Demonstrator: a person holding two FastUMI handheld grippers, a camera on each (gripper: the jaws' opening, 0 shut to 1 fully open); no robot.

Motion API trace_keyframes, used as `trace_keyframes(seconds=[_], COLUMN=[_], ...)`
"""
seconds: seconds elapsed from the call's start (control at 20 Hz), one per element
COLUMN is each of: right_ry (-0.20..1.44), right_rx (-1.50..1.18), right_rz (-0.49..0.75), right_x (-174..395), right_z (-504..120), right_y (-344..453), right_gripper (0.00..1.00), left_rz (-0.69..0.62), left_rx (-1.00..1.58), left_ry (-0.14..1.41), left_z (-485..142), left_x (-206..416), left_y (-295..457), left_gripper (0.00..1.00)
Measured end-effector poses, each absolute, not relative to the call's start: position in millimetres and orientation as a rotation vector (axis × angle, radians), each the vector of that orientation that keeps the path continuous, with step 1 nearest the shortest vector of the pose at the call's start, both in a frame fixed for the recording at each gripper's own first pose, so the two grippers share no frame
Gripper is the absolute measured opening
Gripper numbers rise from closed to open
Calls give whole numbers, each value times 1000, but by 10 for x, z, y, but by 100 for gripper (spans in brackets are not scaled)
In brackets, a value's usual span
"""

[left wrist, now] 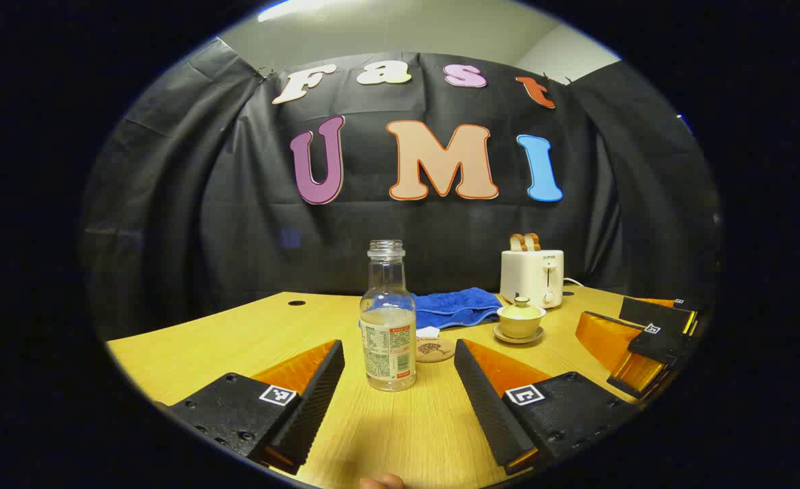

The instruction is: Open the teacup lid with one hand, grasp the water bottle and pour water into the teacup with the other hand; after pouring, place the water bottle on the coaster and then close the teacup lid.

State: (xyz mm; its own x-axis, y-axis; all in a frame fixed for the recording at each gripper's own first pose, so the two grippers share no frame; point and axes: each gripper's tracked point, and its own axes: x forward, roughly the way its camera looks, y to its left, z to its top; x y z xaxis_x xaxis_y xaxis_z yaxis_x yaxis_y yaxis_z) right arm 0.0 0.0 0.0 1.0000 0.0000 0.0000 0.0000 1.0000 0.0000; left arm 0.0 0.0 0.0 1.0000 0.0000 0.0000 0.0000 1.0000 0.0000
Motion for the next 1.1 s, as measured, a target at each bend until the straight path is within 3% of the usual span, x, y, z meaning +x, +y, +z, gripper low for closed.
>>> trace_keyframes(seconds=[1.1], right_ry=[1], right_rx=[-1], right_rz=[-1], right_x=[1], right_z=[-4], right_y=[2], right_gripper=[99], left_rz=[1], left_rx=[-1], left_ry=[-1], left_z=[0], left_x=[-2], left_y=[0], left_gripper=[95])
